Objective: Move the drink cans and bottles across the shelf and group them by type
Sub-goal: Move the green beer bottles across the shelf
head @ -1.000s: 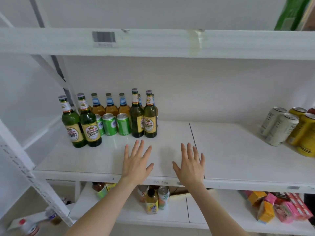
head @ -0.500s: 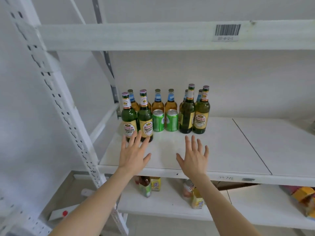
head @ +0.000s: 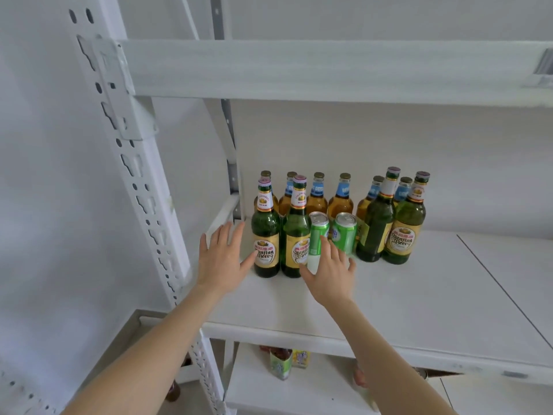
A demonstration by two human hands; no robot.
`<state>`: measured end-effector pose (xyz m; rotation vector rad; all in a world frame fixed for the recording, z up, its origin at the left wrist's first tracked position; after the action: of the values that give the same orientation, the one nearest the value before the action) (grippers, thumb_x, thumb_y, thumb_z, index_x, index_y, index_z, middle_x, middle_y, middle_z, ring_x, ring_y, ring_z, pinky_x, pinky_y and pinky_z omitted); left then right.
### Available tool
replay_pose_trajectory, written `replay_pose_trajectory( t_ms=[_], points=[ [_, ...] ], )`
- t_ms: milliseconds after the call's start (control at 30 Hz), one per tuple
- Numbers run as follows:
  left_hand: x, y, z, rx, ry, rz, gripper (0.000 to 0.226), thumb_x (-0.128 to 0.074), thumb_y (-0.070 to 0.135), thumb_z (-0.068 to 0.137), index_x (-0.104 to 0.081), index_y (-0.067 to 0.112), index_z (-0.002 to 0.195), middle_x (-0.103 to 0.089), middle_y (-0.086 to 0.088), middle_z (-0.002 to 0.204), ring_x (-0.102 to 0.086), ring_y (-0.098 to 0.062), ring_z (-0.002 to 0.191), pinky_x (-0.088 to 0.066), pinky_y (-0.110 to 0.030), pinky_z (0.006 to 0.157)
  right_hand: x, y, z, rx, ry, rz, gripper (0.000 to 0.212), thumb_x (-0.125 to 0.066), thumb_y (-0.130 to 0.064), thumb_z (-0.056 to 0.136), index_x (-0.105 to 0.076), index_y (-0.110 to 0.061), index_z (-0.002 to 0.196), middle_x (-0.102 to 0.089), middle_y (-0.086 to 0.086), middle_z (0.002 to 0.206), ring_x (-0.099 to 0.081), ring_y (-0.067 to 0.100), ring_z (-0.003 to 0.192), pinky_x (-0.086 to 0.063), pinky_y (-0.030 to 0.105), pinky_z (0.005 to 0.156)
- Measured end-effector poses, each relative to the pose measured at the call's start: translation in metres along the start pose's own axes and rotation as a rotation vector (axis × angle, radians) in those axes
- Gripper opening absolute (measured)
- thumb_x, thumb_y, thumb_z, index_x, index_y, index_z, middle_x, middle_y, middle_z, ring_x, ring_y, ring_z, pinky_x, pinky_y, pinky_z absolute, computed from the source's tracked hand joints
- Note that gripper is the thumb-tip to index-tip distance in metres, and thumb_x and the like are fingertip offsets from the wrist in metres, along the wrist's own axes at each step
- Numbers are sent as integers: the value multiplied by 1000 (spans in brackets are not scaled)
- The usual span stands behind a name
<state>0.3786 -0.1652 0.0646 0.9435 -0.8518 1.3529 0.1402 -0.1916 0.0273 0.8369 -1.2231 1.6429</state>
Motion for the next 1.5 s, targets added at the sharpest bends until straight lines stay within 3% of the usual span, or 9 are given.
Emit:
replay_pose_trajectory(
  t_ms=[200,300,333,500,667,1000,1200,1333,1500],
  points=[
    [-23,2,45,60,-101,-553,78,-46,62,91,-23,20,153,-35,-5,156,-36,-25,141,-38,-47,111,-43,-6,38,-62,-122,522,79,-72,-41,83,-29,-23,147,-51,-2,141,-48,22,129,-44,45,103],
    [-30,15,61,48,-155,-854,65,-55,48,94,-32,23,149,-46,1,149,-44,-19,136,-44,-42,106,-54,-4,48,-105,-117,805,66,-80,-27,78,-44,-25,133,-61,-12,116,-60,7,107,-47,8,75],
    [-32,18,65,60,-174,-924,62,-57,46,93,-36,23,147,-50,2,145,-48,-18,132,-47,-41,103,-57,-3,50,-120,-128,850,63,-82,-27,77,-47,-26,129,-62,-15,111,-61,3,102,-46,4,68],
    [-36,24,86,90,-243,-1056,54,-59,45,93,-42,30,142,-56,17,124,-55,0,106,-44,-9,73,-68,-4,67,-148,-195,937,65,-88,-33,67,-52,-30,121,-65,-17,108,-62,-1,97,-50,16,73],
    [-32,29,95,98,-243,-1099,50,-60,44,92,-46,33,139,-56,33,108,-56,19,88,-43,1,62,-70,-3,71,-158,-228,1000,64,-91,-30,62,-52,-41,111,-66,-19,108,-63,0,98,-52,17,70],
    [-29,29,86,142,-143,-1162,46,-60,39,93,-46,34,137,-59,25,116,-57,9,105,-47,-11,82,-66,0,62,-197,-238,1139,76,-92,-31,49,-56,-35,116,-72,-12,107,-68,5,97,-55,26,74],
    [-27,17,77,219,-138,-1202,36,-59,44,92,-48,43,126,-63,23,109,-61,6,97,-51,-12,71,-70,12,41,-335,-250,1240,47,-87,-17,67,-63,-33,104,-75,-13,93,-71,3,84,-53,22,65],
    [-31,5,65,319,-173,-1301,40,-60,47,91,-53,35,128,-67,12,113,-66,-9,103,-55,-25,77,-62,20,23,-395,-242,1275,37,-85,-19,72,-65,-30,101,-75,-12,88,-72,6,80,-54,27,67],
    [-26,3,45,297,-222,-1300,34,-60,52,89,-55,41,121,-68,10,115,-67,-13,104,-56,-35,86,-41,25,0,-392,-230,1279,33,-83,-19,74,-64,-28,100,-75,-10,87,-72,7,80,-54,27,66]
  ],
)
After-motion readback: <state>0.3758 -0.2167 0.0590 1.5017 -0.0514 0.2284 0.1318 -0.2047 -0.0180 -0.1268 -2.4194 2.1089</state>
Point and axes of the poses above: each hand's wrist, its own z-axis towards the middle knuckle, its own x-axis out of the back of the hand, y = z × x, the point moved 9 cm from there along z, towards the middle knuckle
